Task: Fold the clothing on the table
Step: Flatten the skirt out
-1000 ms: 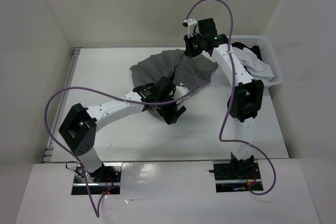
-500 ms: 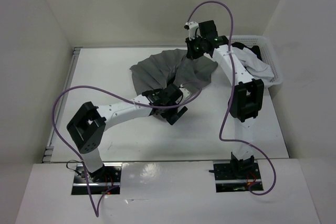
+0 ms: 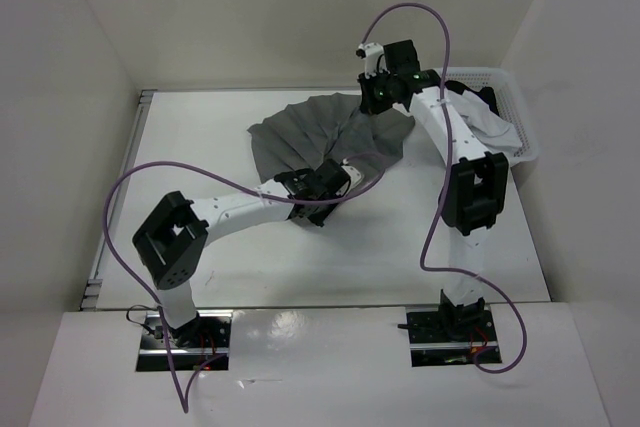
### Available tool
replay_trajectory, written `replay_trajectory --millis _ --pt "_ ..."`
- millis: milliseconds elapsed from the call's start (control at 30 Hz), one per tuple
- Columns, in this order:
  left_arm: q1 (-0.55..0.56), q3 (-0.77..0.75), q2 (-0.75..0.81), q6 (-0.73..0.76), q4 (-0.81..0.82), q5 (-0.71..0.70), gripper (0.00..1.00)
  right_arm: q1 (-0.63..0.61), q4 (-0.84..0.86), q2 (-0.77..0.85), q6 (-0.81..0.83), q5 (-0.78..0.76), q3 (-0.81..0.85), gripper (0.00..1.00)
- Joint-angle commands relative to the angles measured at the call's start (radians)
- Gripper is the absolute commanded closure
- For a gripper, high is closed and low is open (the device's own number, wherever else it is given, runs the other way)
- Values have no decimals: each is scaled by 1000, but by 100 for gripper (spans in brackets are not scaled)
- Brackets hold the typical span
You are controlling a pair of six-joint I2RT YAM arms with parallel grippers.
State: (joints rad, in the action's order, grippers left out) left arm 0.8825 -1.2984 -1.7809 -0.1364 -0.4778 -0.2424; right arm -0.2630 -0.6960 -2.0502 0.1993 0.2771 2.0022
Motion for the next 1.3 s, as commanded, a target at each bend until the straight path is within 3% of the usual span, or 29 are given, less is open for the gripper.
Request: replay_trajectory --millis 0,233,567,767,1033,1167,1200,1267 --pt "3 -56 6 21 5 5 67 19 41 71 -1 -3 -6 100" --pt "-52 -99 84 148 -64 63 67 65 41 104 -1 -3 -16 100" --pt "-368 -248 270 368 -168 164 63 128 -45 222 41 36 9 100" --pt "-459 -272 334 380 -159 155 60 128 -77 314 63 36 -14 100" --pt "-537 -207 386 351 -136 274 57 128 -111 392 91 48 -83 100" --pt "-557 -138 405 342 -125 380 44 128 -111 404 100 57 -120 100" --pt "-557 -115 405 342 -125 458 28 128 -111 404 100 57 -120 100" --pt "-557 -23 414 319 -104 570 9 128 -102 413 100 57 -144 100"
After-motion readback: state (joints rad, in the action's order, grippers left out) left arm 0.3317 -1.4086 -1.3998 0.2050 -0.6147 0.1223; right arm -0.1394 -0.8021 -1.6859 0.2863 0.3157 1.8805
